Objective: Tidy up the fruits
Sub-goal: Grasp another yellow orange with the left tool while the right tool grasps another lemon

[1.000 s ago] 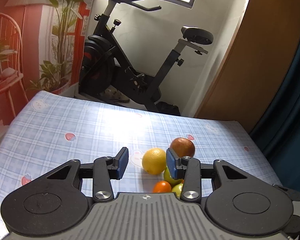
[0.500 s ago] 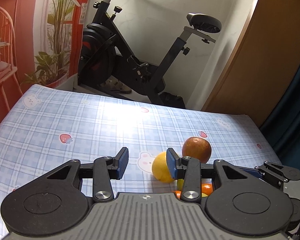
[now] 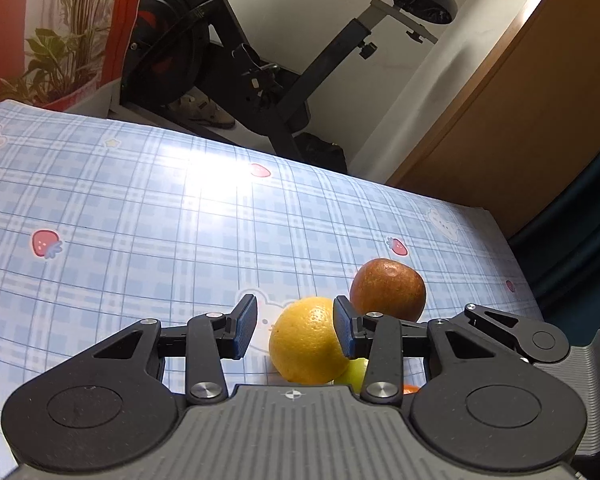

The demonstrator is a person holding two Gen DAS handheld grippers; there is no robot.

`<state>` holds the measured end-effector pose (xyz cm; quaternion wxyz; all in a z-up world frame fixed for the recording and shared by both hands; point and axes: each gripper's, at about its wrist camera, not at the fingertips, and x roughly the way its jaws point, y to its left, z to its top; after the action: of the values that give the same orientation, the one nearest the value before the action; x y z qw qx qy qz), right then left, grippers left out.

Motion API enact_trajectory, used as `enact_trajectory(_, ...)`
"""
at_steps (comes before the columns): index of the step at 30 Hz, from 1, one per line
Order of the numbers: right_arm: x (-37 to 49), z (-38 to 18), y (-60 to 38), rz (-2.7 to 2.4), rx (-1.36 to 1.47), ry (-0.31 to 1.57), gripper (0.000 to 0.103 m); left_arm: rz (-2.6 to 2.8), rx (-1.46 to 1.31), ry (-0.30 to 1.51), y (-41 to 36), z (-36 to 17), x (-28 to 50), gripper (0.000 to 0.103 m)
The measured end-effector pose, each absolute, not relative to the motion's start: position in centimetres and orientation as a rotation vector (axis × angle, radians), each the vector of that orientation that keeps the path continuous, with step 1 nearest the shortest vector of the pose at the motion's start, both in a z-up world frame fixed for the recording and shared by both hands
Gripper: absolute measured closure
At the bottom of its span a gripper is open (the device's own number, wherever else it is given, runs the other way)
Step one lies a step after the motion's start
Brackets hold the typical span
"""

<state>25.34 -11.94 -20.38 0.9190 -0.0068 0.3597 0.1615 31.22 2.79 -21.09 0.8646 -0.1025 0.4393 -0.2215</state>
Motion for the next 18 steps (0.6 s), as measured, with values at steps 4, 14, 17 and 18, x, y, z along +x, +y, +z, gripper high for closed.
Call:
enact_trajectory(4,26.1,-20.7,-11.9,0.348,-0.01,0.756,0.039,-0.485,-0.249,0.938,2.8,-21.8,31.7,0.06)
enact_trajectory(14,27.3,-21.4,-11.3,0.352,-0.021,0.788,0.038,-0.536,-0.302,0.954,3.0,-22.4,32.1,0.06)
enact_trajectory(17,27.7,-21.7,-11.3,0.348,-0.018,0.802,0.037,-0.542,-0.31,0.959,3.1,-22.6,32.2,0.06)
enact_trajectory(18,27.7,-21.8,-11.2,0.347,-0.019,0.805,0.038,-0.544,-0.312,0.96,3.1,-22.6,32.3,0.06)
